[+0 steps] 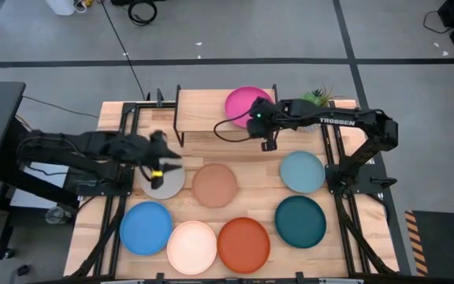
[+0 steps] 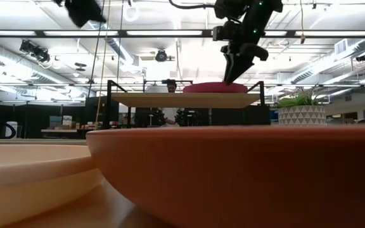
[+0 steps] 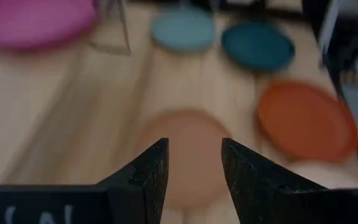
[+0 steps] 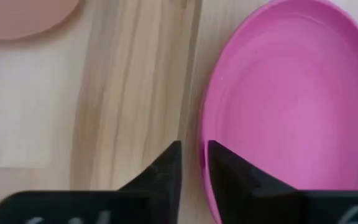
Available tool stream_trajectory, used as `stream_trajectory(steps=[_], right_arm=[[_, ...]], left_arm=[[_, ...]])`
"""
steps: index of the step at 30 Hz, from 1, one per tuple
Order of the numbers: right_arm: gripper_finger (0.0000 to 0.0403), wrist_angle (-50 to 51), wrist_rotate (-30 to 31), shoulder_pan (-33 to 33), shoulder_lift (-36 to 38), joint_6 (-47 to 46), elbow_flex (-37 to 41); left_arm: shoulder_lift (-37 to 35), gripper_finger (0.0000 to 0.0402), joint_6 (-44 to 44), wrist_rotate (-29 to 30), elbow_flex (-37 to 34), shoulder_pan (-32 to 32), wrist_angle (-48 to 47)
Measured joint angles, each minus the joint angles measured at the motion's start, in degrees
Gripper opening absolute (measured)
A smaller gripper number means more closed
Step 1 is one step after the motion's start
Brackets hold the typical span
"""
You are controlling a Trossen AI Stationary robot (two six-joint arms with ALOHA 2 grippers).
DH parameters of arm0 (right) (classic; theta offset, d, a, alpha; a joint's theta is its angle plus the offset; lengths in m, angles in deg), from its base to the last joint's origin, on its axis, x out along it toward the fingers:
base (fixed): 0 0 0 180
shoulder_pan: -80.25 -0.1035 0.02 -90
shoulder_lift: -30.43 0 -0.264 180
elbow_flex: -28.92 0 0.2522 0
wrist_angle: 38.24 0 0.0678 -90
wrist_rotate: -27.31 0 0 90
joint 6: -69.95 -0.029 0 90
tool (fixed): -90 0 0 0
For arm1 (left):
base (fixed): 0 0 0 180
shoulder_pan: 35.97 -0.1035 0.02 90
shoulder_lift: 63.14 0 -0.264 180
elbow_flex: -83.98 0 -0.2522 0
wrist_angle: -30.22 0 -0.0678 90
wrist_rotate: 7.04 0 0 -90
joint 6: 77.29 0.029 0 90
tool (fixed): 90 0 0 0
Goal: Place and stack plates onto a shelf
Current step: Put the pink plate on the shelf, then put the gray plate on the shelf
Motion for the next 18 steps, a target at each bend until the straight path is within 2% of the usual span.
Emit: stream_trajectory(steps=[3, 8, 14, 18], right_arm=[[0.0125, 0.46, 0.40, -0.21, 0.92, -1.50, 0.00], [0.0171, 2.21, 5.66, -2.84, 3.86, -4.29, -2.56], [0.0185, 1.49, 7.63, -5.25, 7.36, -10.06, -8.73], [0.0184, 0.79, 3.15, -6.12, 9.86, -19.61, -10.78]], left_arm=[[2.90, 0.0155, -4.21, -2.11, 0.02, 1.60, -4.95], [8.24, 0.0155, -13.25, -5.31, -0.05, 3.41, -10.99], [15.03, 0.0155, -23.04, -4.59, -4.67, 4.01, -11.60], [19.34, 0.0155, -29.52, -4.38, -7.50, 3.69, -10.78]])
